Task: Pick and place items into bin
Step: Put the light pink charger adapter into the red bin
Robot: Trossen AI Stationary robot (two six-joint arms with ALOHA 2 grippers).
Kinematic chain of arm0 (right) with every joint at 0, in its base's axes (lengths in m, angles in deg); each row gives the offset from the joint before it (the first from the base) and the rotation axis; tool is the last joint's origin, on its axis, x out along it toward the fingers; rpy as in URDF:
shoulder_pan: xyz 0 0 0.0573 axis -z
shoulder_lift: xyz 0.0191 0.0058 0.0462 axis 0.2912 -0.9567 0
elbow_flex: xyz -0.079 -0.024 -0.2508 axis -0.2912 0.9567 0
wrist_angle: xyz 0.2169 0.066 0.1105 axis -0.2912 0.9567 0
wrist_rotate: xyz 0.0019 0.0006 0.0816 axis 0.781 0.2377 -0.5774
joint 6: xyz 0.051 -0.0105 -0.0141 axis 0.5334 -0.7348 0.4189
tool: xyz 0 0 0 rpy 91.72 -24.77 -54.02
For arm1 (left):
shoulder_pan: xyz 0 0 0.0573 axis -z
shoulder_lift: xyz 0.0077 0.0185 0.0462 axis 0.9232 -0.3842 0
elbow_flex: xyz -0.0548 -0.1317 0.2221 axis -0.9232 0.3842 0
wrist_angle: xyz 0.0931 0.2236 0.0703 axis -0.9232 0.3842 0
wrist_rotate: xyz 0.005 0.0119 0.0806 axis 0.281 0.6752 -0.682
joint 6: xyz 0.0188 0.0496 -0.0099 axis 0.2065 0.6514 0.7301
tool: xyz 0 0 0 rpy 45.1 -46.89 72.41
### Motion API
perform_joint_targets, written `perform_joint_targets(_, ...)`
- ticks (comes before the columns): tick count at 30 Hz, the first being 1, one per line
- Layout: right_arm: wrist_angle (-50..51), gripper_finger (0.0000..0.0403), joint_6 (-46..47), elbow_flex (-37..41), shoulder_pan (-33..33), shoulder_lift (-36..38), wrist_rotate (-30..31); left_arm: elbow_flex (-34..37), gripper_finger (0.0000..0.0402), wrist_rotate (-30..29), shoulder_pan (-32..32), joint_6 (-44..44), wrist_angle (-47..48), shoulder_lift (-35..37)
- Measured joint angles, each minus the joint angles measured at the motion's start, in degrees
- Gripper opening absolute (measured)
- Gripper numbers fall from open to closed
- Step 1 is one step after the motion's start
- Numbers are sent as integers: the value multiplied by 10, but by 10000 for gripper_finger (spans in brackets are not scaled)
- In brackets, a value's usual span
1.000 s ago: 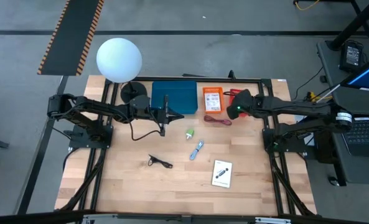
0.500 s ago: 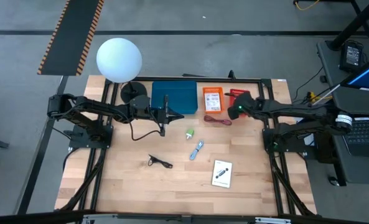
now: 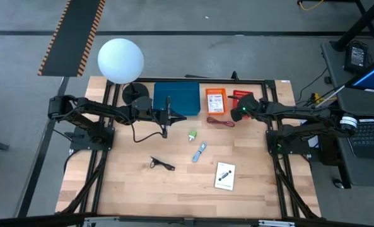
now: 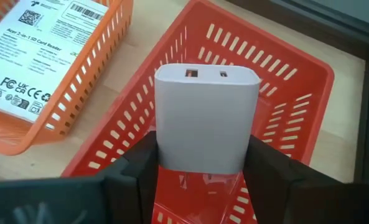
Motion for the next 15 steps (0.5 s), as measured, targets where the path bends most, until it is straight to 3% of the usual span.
perform_joint_targets(15, 0, 218, -3, 0, 0, 0, 0, 0, 4, 0, 0, 0, 0, 0)
